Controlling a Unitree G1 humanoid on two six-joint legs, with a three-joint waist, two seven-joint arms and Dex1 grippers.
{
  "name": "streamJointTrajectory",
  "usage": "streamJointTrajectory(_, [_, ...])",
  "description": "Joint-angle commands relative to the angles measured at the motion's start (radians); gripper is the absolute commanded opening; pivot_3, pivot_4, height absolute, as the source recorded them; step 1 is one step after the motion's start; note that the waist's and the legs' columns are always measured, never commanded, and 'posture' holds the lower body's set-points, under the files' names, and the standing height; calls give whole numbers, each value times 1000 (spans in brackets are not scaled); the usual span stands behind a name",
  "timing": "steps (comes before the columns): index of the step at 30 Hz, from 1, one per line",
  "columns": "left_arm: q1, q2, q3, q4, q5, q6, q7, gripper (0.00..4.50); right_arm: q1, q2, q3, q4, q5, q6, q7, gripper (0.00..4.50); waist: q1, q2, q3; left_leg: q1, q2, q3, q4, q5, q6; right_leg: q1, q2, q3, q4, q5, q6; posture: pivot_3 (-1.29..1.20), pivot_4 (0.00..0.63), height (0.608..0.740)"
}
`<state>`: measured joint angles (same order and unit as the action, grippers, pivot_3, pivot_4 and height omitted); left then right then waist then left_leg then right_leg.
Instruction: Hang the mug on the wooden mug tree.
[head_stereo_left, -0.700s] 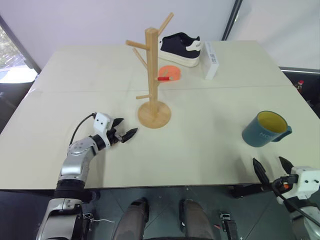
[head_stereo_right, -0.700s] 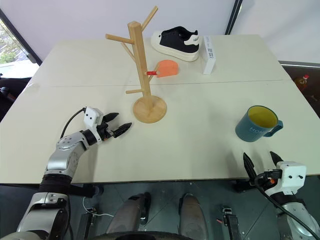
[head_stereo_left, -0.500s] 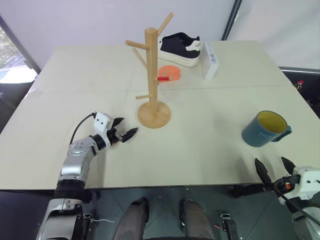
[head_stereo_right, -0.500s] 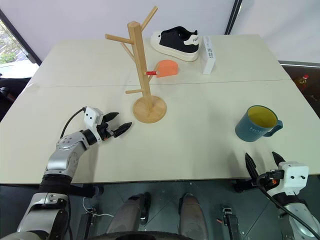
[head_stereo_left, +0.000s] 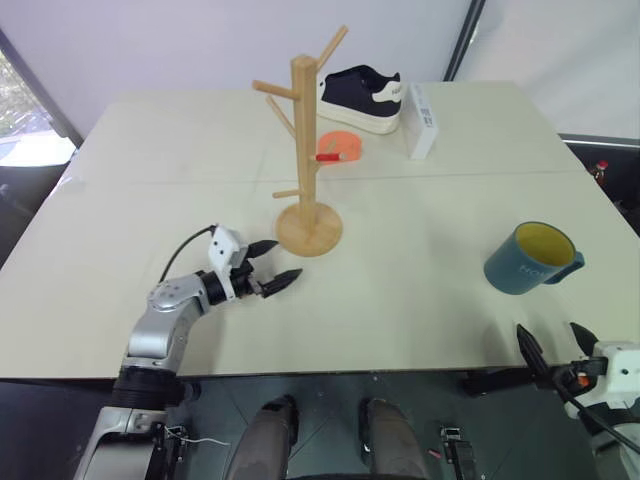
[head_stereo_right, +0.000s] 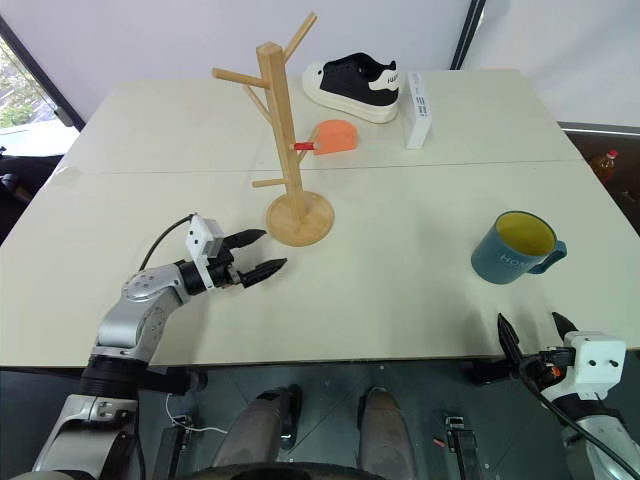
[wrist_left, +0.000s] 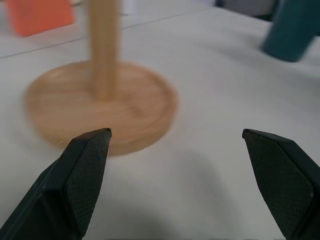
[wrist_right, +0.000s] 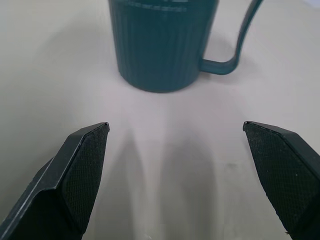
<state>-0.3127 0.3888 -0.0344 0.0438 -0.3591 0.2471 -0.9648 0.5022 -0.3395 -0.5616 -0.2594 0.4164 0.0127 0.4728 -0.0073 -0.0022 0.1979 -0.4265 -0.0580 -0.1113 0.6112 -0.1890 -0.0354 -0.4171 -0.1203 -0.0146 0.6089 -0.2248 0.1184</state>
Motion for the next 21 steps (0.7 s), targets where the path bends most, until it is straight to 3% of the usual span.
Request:
streamJointTrajectory(1, [6, 13, -94, -125, -35, 33, -94, 4500, 4, -12, -57, 2, 9, -28, -15, 4456, -1, 0, 0, 0, 0, 0, 0, 0, 0, 0, 0, 0, 0, 0, 0, 0, 150, 740])
streamJointTrajectory(10, [-38, -7, -226, -191, -29, 40, -161, 4500, -151, -98, -81, 147, -18, -7, -61, 4456, -5, 3, -2, 0, 0, 3, 1, 0, 0, 0, 0, 1, -2, 1, -2, 0, 150, 740])
streamJointTrajectory(21, [-33, 13, -206, -209, -37, 41, -139, 4500, -358, -235, -47, 369, -51, -19, -18, 4456, -1, 3, -2, 1, 0, 6, 1, 2, 4, 2, 1, 0, 0, 2, -4, 0, 150, 740])
